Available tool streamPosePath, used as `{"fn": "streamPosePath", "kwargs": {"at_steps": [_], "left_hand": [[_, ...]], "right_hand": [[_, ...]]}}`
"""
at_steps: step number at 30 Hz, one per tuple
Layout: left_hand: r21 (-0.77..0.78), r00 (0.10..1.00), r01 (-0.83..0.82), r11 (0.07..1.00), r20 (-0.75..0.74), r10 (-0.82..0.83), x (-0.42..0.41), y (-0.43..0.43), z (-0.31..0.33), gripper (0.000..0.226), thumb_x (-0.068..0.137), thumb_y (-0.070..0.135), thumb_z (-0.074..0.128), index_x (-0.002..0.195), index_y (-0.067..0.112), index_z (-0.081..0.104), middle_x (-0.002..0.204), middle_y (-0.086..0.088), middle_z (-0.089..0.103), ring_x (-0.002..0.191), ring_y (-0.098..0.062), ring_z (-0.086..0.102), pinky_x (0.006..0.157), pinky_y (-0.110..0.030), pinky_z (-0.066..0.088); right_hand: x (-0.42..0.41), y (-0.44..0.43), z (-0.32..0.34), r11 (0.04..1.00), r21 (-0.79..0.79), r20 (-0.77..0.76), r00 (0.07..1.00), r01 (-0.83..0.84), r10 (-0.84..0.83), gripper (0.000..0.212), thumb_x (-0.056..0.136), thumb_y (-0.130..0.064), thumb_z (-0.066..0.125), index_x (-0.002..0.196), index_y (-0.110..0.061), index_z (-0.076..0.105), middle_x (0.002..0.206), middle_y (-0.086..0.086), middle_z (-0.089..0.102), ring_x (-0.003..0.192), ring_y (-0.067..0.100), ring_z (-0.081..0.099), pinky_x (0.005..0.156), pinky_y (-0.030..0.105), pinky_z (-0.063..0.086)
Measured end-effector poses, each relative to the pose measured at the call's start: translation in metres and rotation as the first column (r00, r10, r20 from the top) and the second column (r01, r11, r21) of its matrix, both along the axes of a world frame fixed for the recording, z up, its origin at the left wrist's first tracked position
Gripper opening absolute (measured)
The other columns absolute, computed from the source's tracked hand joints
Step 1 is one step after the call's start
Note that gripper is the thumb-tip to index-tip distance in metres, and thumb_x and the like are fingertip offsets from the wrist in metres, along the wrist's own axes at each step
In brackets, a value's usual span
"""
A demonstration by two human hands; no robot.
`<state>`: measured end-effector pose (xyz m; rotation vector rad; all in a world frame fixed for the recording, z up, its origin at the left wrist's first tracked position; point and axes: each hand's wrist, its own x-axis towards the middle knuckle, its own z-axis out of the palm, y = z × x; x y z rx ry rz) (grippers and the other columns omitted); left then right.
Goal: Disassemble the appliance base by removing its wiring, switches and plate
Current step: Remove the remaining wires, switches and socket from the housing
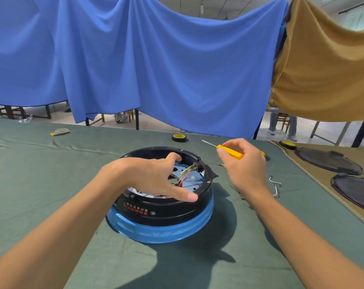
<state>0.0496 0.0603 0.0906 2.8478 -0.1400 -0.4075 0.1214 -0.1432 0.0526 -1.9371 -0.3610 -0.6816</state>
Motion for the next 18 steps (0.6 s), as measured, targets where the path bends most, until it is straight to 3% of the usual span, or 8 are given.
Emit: {"fn": "streamPosePath", "kwargs": {"at_steps": [4,9,14,18], "left_hand": [[-0.032,0.998,-0.033,0.999,0.048,0.035,0.003,-0.011,-0.019,0.114,0.057,0.095,0.039,0.149,0.035,0.007,0.154,-0.002,0.029,0.143,-0.019,0.021,0.11,-0.041,0.022],[-0.022,0.987,-0.141,0.99,0.07,0.142,0.007,-0.023,-0.031,0.12,0.055,0.101,0.026,0.152,0.034,0.003,0.158,-0.002,0.02,0.146,-0.022,0.013,0.112,-0.049,0.017],[0.04,0.968,-0.181,0.983,0.184,0.171,0.01,-0.046,-0.038,0.112,0.068,0.094,0.018,0.149,0.018,0.02,0.15,-0.008,0.033,0.139,-0.027,0.026,0.103,-0.047,0.025],[0.059,0.936,-0.174,0.983,0.32,0.147,0.009,-0.058,-0.04,0.092,0.079,0.084,0.019,0.13,0.011,0.04,0.137,-0.011,0.045,0.129,-0.031,0.036,0.098,-0.044,0.031]], "right_hand": [[-0.014,-0.01,0.007,0.997,0.055,-0.1,0.993,-0.059,0.064,0.009,0.083,-0.026,0.071,0.082,-0.023,0.063,0.079,-0.001,0.071,0.082,0.019,0.068,0.076,0.048,0.056],[-0.037,-0.024,0.002,0.992,-0.054,-0.086,0.99,-0.113,0.108,0.01,0.085,-0.031,0.07,0.082,-0.027,0.061,0.08,-0.007,0.071,0.081,0.016,0.067,0.074,0.045,0.056],[-0.044,-0.028,0.002,0.971,-0.214,-0.093,0.992,-0.105,0.086,0.005,0.089,-0.031,0.066,0.084,-0.031,0.063,0.082,-0.012,0.069,0.083,0.02,0.063,0.08,0.041,0.053],[-0.045,-0.026,-0.004,0.933,-0.348,-0.078,0.995,-0.089,0.066,0.002,0.091,-0.032,0.063,0.091,-0.032,0.065,0.084,-0.011,0.065,0.094,0.025,0.057,0.08,0.031,0.043]]}}
